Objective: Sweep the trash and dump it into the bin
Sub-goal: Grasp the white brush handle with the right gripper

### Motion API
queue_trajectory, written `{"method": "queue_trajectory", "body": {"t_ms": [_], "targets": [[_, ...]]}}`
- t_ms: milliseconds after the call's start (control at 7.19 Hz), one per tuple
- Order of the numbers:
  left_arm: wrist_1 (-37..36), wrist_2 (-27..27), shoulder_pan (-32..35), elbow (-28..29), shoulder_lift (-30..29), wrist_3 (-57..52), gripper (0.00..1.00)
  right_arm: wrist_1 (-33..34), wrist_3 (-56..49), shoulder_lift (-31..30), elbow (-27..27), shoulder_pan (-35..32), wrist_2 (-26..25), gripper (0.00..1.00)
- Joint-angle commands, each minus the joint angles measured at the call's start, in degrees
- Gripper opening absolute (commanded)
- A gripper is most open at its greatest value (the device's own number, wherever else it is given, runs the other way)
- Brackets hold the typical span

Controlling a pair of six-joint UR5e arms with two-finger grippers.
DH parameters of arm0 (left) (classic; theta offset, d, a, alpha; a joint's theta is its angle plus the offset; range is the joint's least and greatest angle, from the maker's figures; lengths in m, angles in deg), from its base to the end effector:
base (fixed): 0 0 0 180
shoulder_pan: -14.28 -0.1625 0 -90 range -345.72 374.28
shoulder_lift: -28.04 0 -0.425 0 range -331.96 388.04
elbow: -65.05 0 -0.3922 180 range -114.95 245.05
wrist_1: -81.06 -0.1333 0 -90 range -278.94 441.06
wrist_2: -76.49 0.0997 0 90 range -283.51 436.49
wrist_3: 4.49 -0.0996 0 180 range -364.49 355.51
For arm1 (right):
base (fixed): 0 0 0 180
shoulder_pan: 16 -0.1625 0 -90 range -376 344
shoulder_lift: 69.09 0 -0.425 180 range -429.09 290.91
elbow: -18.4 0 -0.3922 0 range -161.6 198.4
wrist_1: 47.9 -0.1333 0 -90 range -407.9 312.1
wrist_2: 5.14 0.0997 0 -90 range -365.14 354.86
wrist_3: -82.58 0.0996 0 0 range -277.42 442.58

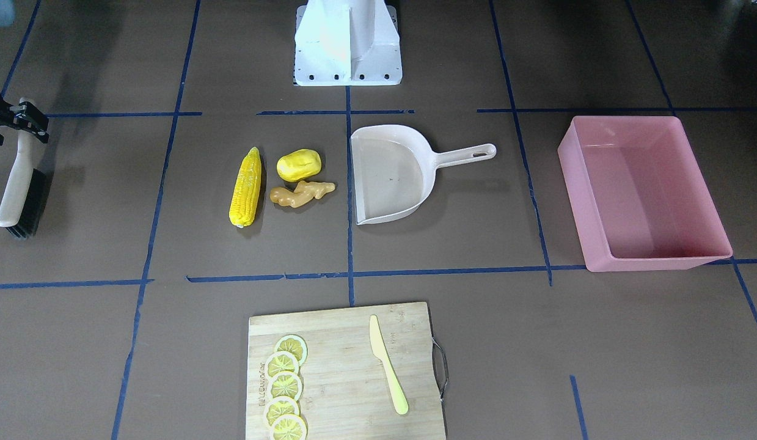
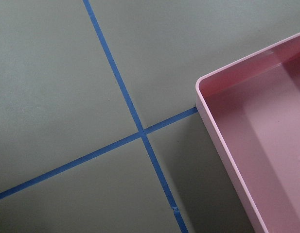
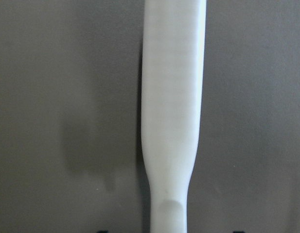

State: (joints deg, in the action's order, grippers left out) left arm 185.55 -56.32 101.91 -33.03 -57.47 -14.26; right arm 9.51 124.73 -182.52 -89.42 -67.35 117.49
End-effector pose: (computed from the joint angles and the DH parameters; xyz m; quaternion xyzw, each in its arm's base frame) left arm -0.0459 -0.4779 0.6002 0.1692 0.3502 0.1542 0.9082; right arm -0.1553 -0.3217 0.6203 -0.0066 -0.3531 -0.0370 0.9348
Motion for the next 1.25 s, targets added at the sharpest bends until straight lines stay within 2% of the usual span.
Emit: {"method": "queue_trajectory", "body": {"t_ms": [0, 278, 417, 556, 834, 1112], "targets": [[0.1, 0.0, 0.0, 0.0, 0.0, 0.0, 1.00, 0.0, -0.1, 0.1, 0.7, 0.7, 0.0, 0.52], [0.2, -0.1, 0.0, 0.0, 0.1, 0.0, 1.00, 0.0, -0.5, 0.2, 0.8, 1.8, -0.1, 0.31], [0.1, 0.0, 0.0, 0.1, 0.0, 0.0, 1.00, -0.1, -0.6, 0.2, 0.7, 2.1, -0.1, 0.11], [0.1, -0.1, 0.0, 0.1, 0.1, 0.0, 1.00, -0.5, -0.7, 0.2, 0.7, 2.2, -0.1, 0.00], [0.0, -0.1, 0.0, 0.1, 0.2, 0.1, 1.00, -0.5, -0.8, 0.1, -0.2, 2.0, -0.2, 0.00], [-0.5, -3.2, 0.0, -0.1, 0.0, 0.4, 1.00, -0.2, -0.8, 0.1, -2.3, 1.8, 0.4, 0.00]]}}
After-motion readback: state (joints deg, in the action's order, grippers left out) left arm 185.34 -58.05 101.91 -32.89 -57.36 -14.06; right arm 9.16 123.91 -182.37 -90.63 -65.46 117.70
